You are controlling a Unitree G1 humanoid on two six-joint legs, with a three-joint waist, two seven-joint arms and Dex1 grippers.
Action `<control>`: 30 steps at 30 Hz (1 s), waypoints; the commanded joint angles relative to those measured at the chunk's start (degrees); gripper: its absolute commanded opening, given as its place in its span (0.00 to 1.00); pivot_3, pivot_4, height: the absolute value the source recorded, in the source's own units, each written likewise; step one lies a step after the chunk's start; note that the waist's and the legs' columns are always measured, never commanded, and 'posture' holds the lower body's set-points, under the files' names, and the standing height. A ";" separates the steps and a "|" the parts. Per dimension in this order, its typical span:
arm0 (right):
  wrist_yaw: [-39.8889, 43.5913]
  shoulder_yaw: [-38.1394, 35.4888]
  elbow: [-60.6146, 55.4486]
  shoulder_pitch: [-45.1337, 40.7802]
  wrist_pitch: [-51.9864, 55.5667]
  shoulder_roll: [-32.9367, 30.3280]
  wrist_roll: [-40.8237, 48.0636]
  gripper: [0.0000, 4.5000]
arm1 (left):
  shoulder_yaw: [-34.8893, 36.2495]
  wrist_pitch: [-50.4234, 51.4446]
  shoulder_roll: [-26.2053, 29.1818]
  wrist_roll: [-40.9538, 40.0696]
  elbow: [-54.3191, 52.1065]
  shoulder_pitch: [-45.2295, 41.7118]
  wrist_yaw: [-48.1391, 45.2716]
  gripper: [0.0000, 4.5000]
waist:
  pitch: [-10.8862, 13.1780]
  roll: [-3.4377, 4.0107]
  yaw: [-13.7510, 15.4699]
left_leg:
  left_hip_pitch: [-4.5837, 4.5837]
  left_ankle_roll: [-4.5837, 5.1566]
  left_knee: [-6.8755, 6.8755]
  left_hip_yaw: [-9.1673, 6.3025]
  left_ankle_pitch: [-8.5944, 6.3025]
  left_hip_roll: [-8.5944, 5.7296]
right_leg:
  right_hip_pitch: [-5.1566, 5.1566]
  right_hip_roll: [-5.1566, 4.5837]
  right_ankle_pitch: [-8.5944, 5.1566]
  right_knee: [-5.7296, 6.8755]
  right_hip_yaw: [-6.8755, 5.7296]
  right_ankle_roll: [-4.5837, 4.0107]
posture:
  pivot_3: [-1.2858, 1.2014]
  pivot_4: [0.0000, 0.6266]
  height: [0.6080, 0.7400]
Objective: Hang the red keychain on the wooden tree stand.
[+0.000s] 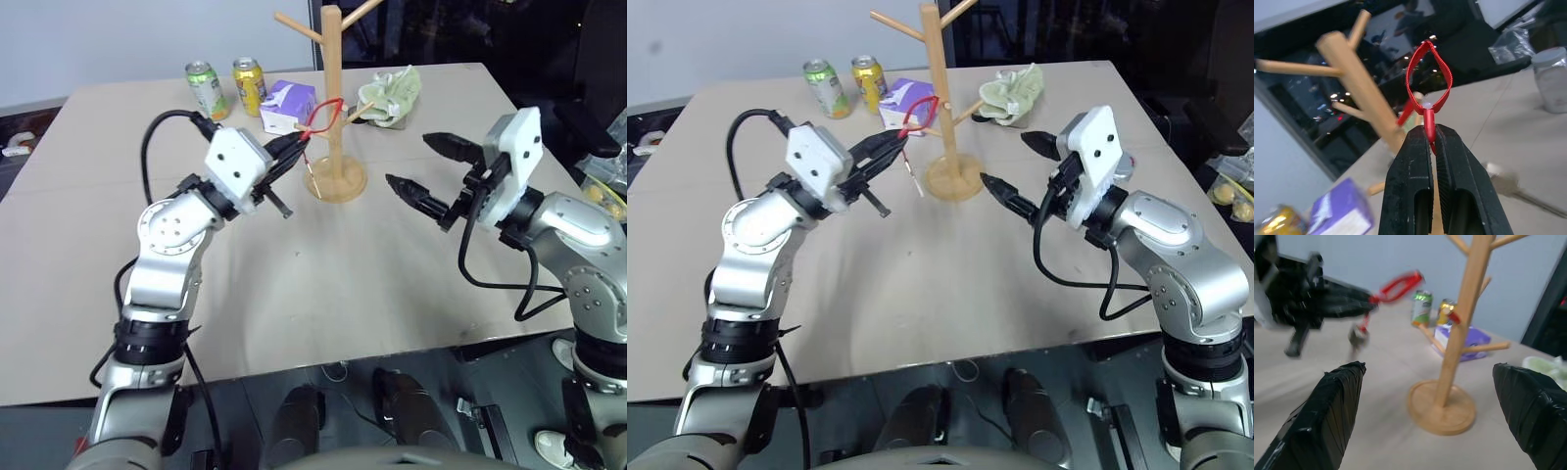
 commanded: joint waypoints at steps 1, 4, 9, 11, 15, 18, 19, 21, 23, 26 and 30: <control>-1.03 -0.99 -0.85 -1.41 -0.65 0.35 0.40 1.00 | -2.10 -7.19 -0.85 4.51 5.79 -3.95 0.73 0.01 | 0.00 0.00 0.12 | 0.00 0.00 0.00 -0.04 0.00 0.00 | 0.00 0.01 0.00 0.00 -0.03 -0.01 | 0.52 0.24 1.00; -1.16 -0.79 -0.50 -1.56 -0.82 0.30 0.12 1.00 | -3.56 -11.14 -2.42 7.41 11.60 -6.88 2.22 0.01 | 0.00 0.00 0.23 | -0.03 0.00 0.01 -0.05 0.00 -0.01 | 0.01 -0.01 0.00 0.00 -0.03 0.00 | 0.52 0.24 1.00; -2.24 -1.53 -1.19 -1.43 0.09 0.25 0.72 1.00 | -4.10 -16.18 -4.07 9.74 17.55 -9.94 3.46 0.01 | 0.00 0.00 0.15 | -0.05 0.00 0.03 -0.03 0.00 -0.05 | 0.01 -0.08 0.01 -0.01 -0.01 0.01 | 0.52 0.24 1.00; -2.43 -1.82 -1.38 -1.07 0.25 -0.06 0.87 1.00 | -4.14 -17.39 -4.23 10.71 19.10 -10.60 4.32 0.01 | 0.00 0.00 0.15 | -0.05 0.00 0.02 -0.04 0.00 -0.05 | 0.00 -0.08 0.00 0.00 -0.02 0.00 | 0.52 0.24 1.00; -2.87 -2.19 -2.00 -0.39 0.56 -0.58 0.70 1.00 | -3.32 -19.37 -4.84 11.52 21.30 -11.95 6.76 0.01 | 0.00 0.00 0.14 | -0.04 0.00 0.02 -0.04 0.00 -0.04 | 0.00 -0.06 0.01 0.00 -0.02 0.01 | 0.52 0.24 1.00; -3.25 -2.33 -2.32 0.15 0.64 -0.71 0.68 1.00 | -3.25 -20.33 -4.74 12.13 22.80 -12.75 7.84 0.01 | 0.00 0.00 0.17 | -0.05 0.01 0.03 -0.04 0.00 -0.04 | 0.00 -0.07 0.01 0.01 -0.03 0.01 | 0.52 0.24 1.00; -3.30 -2.35 -2.25 0.19 0.61 -0.76 0.68 1.00 | -3.37 -20.47 -4.63 12.44 23.62 -13.07 8.09 0.01 | 0.00 0.00 0.18 | -0.05 0.01 0.03 -0.05 0.00 -0.04 | 0.00 -0.07 0.01 0.01 -0.03 0.01 | 0.52 0.24 1.00; -3.39 -2.39 -2.11 0.20 0.53 -0.86 0.69 1.00 | -3.46 -20.83 -4.52 12.75 24.88 -13.62 8.59 0.01 | 0.00 0.00 0.16 | -0.05 0.00 0.03 -0.04 0.00 -0.04 | 0.00 -0.07 0.01 0.01 -0.02 0.01 | 0.52 0.24 1.00; -3.53 -2.37 -2.08 0.10 0.48 -0.99 0.62 1.00 | -3.82 -20.50 -4.22 13.61 26.01 -14.14 9.02 0.01 | 0.00 0.00 0.14 | -0.05 0.00 0.03 -0.04 0.00 -0.04 | 0.01 -0.07 0.01 0.01 -0.02 0.01 | 0.52 0.24 1.00; -3.80 -2.34 -2.02 -0.26 0.55 -0.96 0.63 1.00 | -4.70 -19.66 -3.99 15.29 27.71 -14.56 9.28 0.01 | 0.00 0.00 0.14 | -0.04 0.00 0.03 -0.05 0.00 -0.04 | 0.01 -0.06 0.01 0.02 -0.03 0.01 | 0.52 0.24 1.00; -3.91 -2.32 -2.02 -0.35 0.51 -1.02 0.62 1.00 | -5.17 -19.12 -3.87 16.96 28.79 -14.58 9.75 0.01 | 0.00 0.00 0.15 | -0.04 0.01 0.03 -0.05 0.00 -0.04 | 0.00 -0.06 0.01 0.02 -0.03 0.01 | 0.52 0.24 1.00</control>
